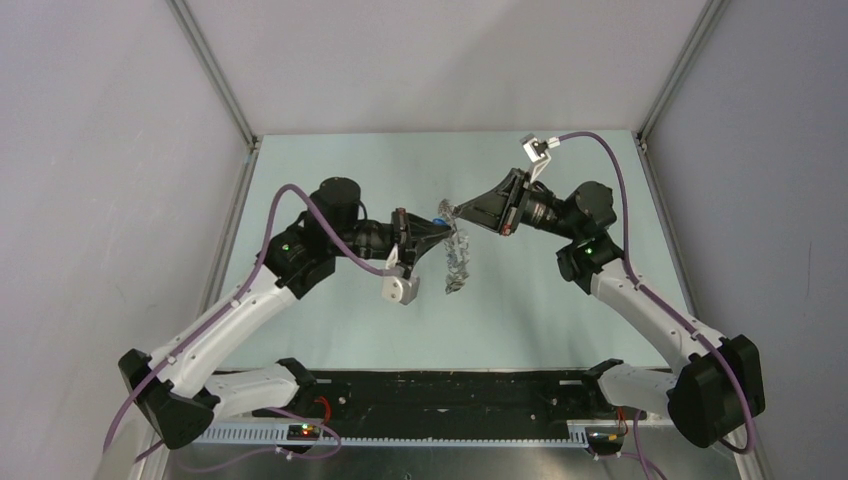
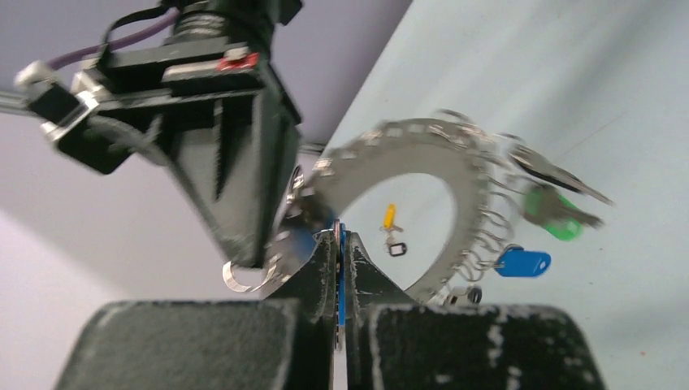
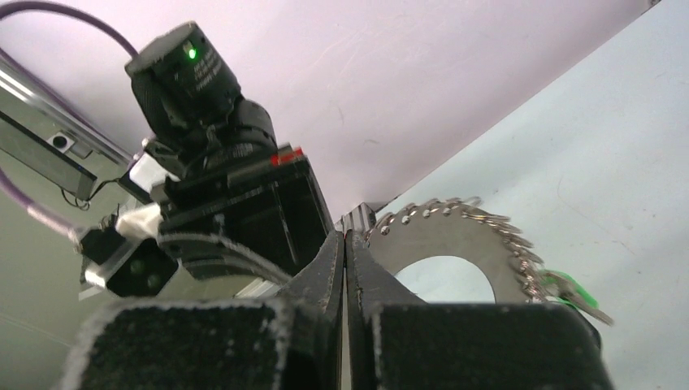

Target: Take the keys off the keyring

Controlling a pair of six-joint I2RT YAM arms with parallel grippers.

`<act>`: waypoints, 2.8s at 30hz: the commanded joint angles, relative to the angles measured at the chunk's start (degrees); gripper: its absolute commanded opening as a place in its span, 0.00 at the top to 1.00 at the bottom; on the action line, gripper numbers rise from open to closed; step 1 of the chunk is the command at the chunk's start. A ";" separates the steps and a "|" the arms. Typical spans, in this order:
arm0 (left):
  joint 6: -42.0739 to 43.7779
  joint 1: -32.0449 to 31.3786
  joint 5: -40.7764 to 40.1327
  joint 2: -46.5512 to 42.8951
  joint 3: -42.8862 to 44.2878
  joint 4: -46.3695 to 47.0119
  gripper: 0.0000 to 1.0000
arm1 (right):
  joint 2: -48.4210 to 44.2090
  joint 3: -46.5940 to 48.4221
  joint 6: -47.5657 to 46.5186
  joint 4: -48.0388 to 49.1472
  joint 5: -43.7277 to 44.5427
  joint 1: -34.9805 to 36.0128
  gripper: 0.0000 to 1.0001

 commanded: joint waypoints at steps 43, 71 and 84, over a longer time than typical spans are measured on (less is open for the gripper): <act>-119.06 3.92 -32.21 83.43 71.85 18.62 1.00 | -28.35 0.23 -34.87 -38.62 71.08 -13.95 1.00; -98.69 9.64 -70.43 7.38 3.56 12.29 0.00 | -16.25 0.36 -33.54 -35.71 54.46 1.36 1.00; -90.20 11.17 -73.45 -29.27 -11.96 -9.12 0.00 | 29.13 34.09 -32.72 -7.79 51.21 20.57 1.00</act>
